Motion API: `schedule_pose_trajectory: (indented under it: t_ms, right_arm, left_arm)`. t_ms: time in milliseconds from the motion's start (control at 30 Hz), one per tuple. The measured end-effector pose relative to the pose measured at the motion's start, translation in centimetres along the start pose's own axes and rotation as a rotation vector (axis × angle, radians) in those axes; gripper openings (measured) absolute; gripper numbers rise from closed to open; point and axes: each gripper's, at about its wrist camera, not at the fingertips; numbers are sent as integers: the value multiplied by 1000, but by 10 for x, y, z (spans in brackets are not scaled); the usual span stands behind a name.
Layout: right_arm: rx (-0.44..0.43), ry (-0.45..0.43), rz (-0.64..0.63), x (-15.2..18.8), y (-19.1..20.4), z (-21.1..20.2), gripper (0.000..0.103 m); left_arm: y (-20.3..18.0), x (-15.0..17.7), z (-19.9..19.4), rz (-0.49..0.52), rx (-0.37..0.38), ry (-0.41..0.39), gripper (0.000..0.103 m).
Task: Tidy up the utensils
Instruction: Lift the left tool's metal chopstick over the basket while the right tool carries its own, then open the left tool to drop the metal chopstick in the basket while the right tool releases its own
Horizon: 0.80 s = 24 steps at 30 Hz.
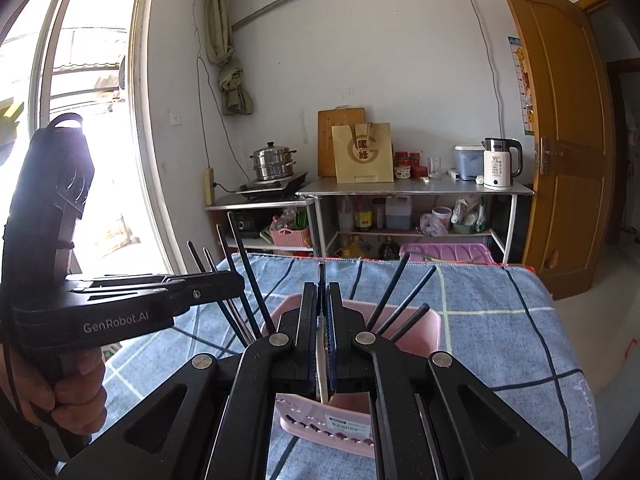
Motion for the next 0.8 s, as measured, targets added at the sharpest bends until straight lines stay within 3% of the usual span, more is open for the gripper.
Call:
schedule_pose_trajectory:
  t_ms: [300, 567, 800]
  right_arm:
    - [34, 1, -25, 2, 2, -3, 4]
    - [52, 16, -55, 0, 9, -3, 4]
    - [58, 18, -73, -2, 11, -6, 13]
  left_arm:
    - [-5, 21, 18, 8, -20, 63, 6]
    - [-13, 27, 15, 36, -44, 61, 7]
    - [-20, 28, 9, 54, -57, 52, 7]
Point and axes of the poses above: each gripper's, at about its wrist camera, not at the fingertips, and z roughly the way its jaws point, y to its left, x to its underside, and after that the axes turned 13 degrees about z, right-handed
